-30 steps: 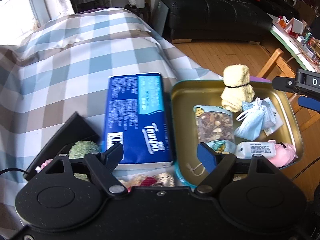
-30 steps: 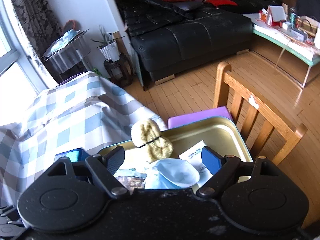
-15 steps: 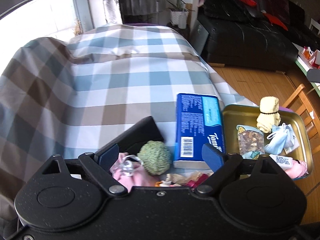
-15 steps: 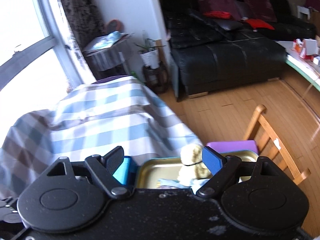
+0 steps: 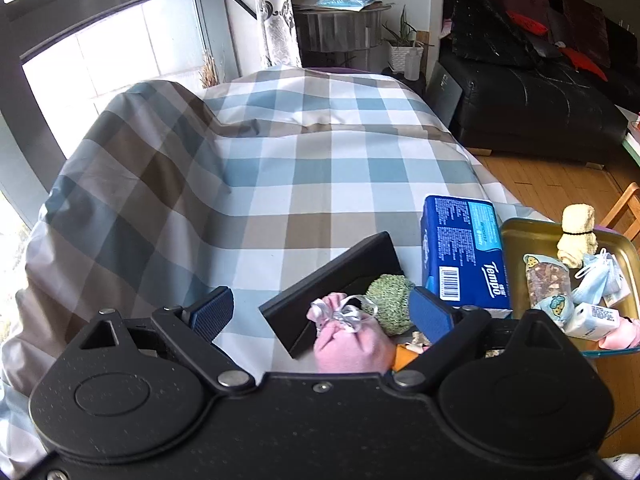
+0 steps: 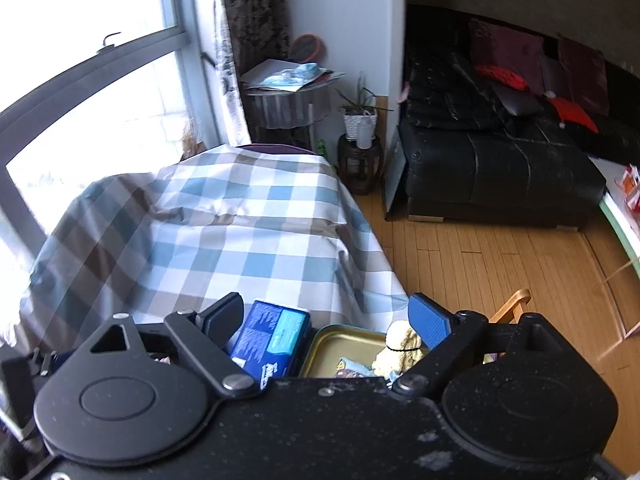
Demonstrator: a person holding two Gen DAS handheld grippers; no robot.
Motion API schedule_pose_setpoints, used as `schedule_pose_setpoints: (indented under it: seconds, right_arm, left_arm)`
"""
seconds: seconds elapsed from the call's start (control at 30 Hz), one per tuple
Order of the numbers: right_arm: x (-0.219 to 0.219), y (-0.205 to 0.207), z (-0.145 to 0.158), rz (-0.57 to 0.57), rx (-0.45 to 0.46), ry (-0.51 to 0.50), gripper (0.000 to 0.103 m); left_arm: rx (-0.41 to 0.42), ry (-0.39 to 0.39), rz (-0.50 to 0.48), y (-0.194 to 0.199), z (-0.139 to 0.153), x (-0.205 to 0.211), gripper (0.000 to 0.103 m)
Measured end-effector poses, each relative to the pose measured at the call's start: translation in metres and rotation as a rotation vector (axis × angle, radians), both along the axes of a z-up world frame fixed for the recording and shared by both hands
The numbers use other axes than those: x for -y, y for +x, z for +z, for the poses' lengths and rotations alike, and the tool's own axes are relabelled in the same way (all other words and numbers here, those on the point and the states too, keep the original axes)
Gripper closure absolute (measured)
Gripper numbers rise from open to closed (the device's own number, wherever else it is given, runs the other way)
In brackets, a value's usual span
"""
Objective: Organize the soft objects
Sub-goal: 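Move both tools back toward the pink pouch and patterned cloth bundle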
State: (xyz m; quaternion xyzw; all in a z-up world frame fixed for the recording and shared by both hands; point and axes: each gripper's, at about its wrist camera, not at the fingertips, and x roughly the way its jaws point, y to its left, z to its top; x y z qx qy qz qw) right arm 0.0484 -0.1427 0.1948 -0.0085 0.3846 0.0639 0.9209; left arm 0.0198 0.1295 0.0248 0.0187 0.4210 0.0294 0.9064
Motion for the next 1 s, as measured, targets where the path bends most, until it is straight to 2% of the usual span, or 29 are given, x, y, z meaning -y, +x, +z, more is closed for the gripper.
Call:
schedule_pose_setpoints:
  seconds: [0.13, 0.2, 0.37, 0.53, 0.63, 0.83, 0.9, 1.0]
  right_arm:
    - [-0.012, -0.022, 0.014, 0.042, -0.013, -0.009, 0.011]
    - [-0.018, -0.031, 0.016, 0.050, -0.022, -0.008, 0.011]
    - [-0.037, -0.053, 0.001, 0.056, -0.053, -0.026, 0.010]
    - [-0.064, -0.075, -0.047, 0.029, -0.061, 0.012, 0.010]
    - [-0.075, -0.084, -0.090, -0.060, -0.059, 0.089, 0.010]
    - [-0.088, -0.089, -0.187, -0.263, -0.173, 0.246, 0.010]
    - [-0.100, -0.089, -0.209, -0.275, -0.190, 0.214, 0.010]
    - [-0.128, -0.091, -0.228, -0.218, -0.154, 0.087, 0.010]
  left_arm:
    - [0.037, 0.013, 0.008, -0.002, 0.005, -0.003, 0.009]
    - [0.044, 0.025, 0.006, -0.002, 0.004, -0.003, 0.004]
    - [0.036, 0.028, 0.008, 0.002, -0.008, -0.006, 0.004]
    - [-0.027, 0.004, -0.018, 0.012, -0.030, -0.012, 0.004]
    - [-0.061, -0.014, -0.011, 0.018, -0.044, -0.018, 0.004]
    - [-0.095, -0.047, -0.033, 0.030, -0.063, -0.031, 0.004]
    - [-0.098, -0.053, -0.034, 0.035, -0.067, -0.036, 0.004]
    - [-0.098, -0.059, -0.035, 0.043, -0.074, -0.042, 0.004]
